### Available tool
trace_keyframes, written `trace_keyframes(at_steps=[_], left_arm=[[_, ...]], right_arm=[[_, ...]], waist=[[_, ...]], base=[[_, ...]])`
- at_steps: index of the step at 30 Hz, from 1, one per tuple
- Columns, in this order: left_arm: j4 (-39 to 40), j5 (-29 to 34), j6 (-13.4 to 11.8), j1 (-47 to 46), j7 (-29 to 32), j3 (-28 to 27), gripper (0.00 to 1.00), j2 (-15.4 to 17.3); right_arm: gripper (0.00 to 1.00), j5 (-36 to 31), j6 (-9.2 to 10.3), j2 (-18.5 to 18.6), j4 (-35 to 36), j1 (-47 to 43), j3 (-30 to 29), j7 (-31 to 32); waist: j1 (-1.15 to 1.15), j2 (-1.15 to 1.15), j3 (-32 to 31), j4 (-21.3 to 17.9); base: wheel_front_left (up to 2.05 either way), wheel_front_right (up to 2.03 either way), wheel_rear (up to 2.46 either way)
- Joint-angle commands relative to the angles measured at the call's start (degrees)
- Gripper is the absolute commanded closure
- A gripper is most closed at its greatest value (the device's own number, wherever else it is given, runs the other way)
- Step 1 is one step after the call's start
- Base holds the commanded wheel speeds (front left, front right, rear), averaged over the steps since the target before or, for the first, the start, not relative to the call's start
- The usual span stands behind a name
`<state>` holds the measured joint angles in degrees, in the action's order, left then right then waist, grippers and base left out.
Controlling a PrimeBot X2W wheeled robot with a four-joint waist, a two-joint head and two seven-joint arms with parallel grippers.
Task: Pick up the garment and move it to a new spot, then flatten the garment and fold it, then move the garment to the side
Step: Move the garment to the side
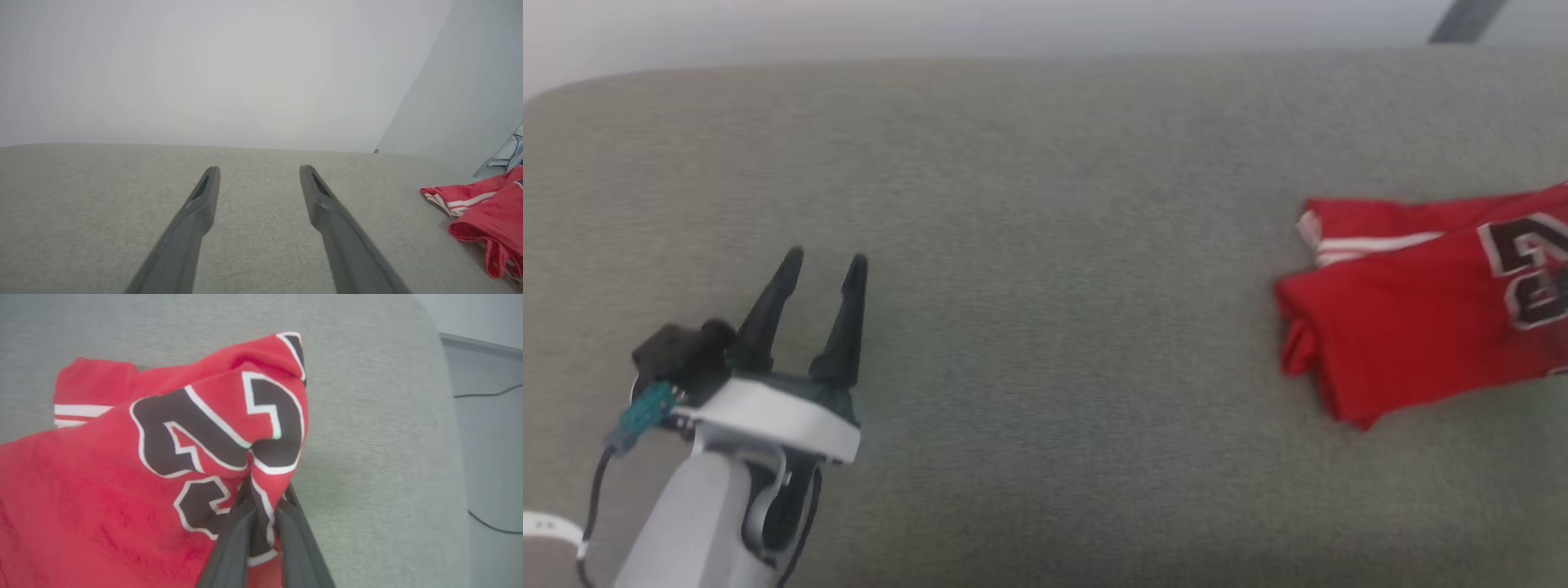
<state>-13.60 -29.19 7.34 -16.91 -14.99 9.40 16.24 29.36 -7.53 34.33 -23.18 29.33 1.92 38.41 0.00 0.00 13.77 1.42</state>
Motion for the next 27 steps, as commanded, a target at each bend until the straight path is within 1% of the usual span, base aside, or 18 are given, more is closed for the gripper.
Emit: trace_keyframes(at_steps=[1,7,11,16,20,21,27], left_arm=[[-0.2,-0.4,0.1,-1.5,-0.2,0.5,0.0,0.4],[-0.7,-0.8,0.1,-7.2,-0.2,4.9,0.0,1.4],[-1.1,-1.0,0.1,-10.0,-0.2,7.0,0.0,2.1],[-1.6,-1.0,0.1,-13.2,-0.2,9.3,0.0,2.6],[-2.0,-1.2,0.1,-15.1,-0.2,10.4,0.0,2.8],[-2.0,-1.2,0.1,-15.1,-0.2,10.4,0.0,2.8],[-2.3,-1.8,0.1,-16.6,-0.2,11.3,0.0,3.4]], right_arm=[[1.0,-0.7,0.08,0.6,-0.4,1.2,-0.6,-0.6],[1.0,-5.2,0.09,3.8,-3.5,6.2,-3.7,-5.1],[1.0,-7.3,0.08,5.2,-6.2,8.9,-3.9,-7.8],[1.0,-10.2,0.09,6.9,-9.2,11.2,-2.3,-12.0],[1.0,-11.7,0.09,7.3,-12.7,12.7,-0.5,-15.2],[1.0,-11.7,0.09,7.3,-12.7,12.7,-0.5,-15.2],[1.0,-12.3,0.08,5.7,-20.3,15.4,1.1,-19.0]], waist=[[0.0,0.0,2.1,-2.2],[0.0,0.0,5.7,-6.4],[0.0,0.0,7.6,-8.0],[0.0,0.0,10.2,-8.9],[0.0,0.0,12.0,-9.0],[0.0,0.0,12.0,-9.0],[0.0,0.0,13.7,-8.3]], base=[[0.0,0.0,0.0],[0.0,0.0,0.0],[0.0,0.0,0.0],[0.0,0.0,0.0],[0.0,0.0,0.0],[0.0,0.0,0.0],[0.0,0.0,0.0]])
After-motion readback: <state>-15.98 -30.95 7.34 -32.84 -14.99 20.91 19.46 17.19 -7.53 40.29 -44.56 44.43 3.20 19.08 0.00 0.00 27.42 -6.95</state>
